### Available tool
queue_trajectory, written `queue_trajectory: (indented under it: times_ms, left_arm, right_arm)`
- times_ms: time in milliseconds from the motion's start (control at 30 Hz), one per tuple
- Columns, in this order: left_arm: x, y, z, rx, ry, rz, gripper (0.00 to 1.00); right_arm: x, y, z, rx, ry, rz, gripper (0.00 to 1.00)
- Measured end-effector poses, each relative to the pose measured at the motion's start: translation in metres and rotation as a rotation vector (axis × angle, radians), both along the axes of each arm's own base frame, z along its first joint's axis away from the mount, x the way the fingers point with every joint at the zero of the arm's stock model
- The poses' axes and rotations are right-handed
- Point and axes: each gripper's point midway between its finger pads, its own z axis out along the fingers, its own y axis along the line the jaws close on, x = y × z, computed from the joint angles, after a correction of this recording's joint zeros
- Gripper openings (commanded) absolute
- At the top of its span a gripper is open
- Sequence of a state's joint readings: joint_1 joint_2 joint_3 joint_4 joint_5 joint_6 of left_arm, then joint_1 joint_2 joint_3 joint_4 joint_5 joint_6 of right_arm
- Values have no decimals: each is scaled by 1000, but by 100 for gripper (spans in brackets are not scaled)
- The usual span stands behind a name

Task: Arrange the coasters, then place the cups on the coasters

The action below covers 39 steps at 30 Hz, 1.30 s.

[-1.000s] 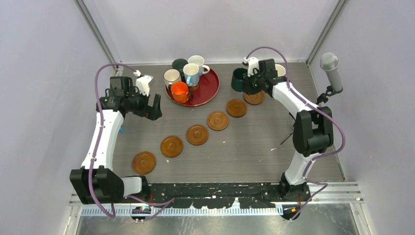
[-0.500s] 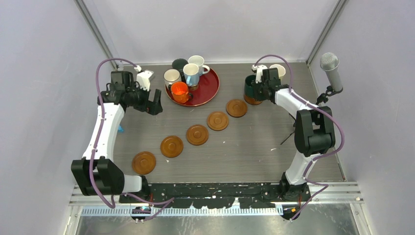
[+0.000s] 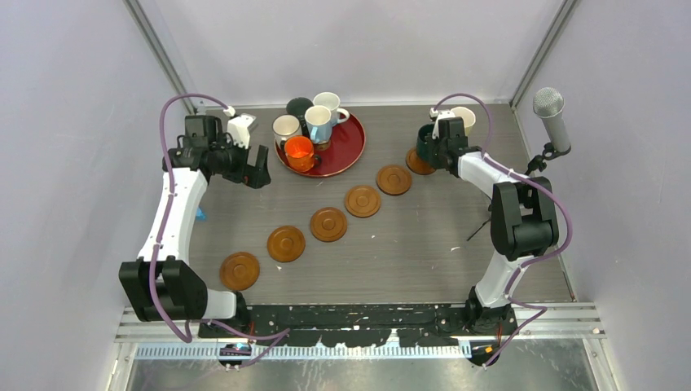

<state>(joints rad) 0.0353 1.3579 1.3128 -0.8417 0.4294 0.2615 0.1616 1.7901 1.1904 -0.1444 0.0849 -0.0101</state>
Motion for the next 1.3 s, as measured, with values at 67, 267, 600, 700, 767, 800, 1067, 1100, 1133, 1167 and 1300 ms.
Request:
queue_trajectory:
  times_ms: [67, 267, 600, 700, 767, 800, 1067, 1100, 1133, 1167, 1300]
  left_arm:
    - [0, 0, 1, 1, -2, 0, 100]
    - [1, 1, 1, 5, -4, 0, 100]
    - [2, 2, 1, 10, -2, 4, 100]
    - [2, 2, 1, 10, -3, 5, 100]
    - [2, 2, 1, 10, -2, 5, 100]
    - [2, 2, 1, 9, -2, 5, 100]
    - [1, 2, 1, 8, 4, 7, 100]
    - [1, 2, 1, 8, 4, 7, 100]
    - [1, 2, 0, 8, 5, 7, 100]
    - [1, 2, 0, 8, 6, 8, 100]
    - [0, 2, 0, 6, 11, 10, 100]
  right_arm:
    - [1, 0, 1, 9, -5, -13, 0]
    - [2, 1, 1, 23, -8, -25, 0]
    - [2, 1, -4, 24, 2, -26, 0]
    - [2, 1, -9, 23, 10, -27, 0]
    - [2, 1, -13, 22, 17, -26, 0]
    - [2, 2, -15, 22, 22, -25, 0]
    - [-6, 5, -28, 21, 36, -16, 15]
    - [-6, 6, -29, 21, 36, -15, 15]
    - [-6, 7, -29, 22, 33, -14, 16]
    - [-6, 7, -29, 23, 32, -13, 17]
    - [-4, 8, -30, 23, 26, -12, 22]
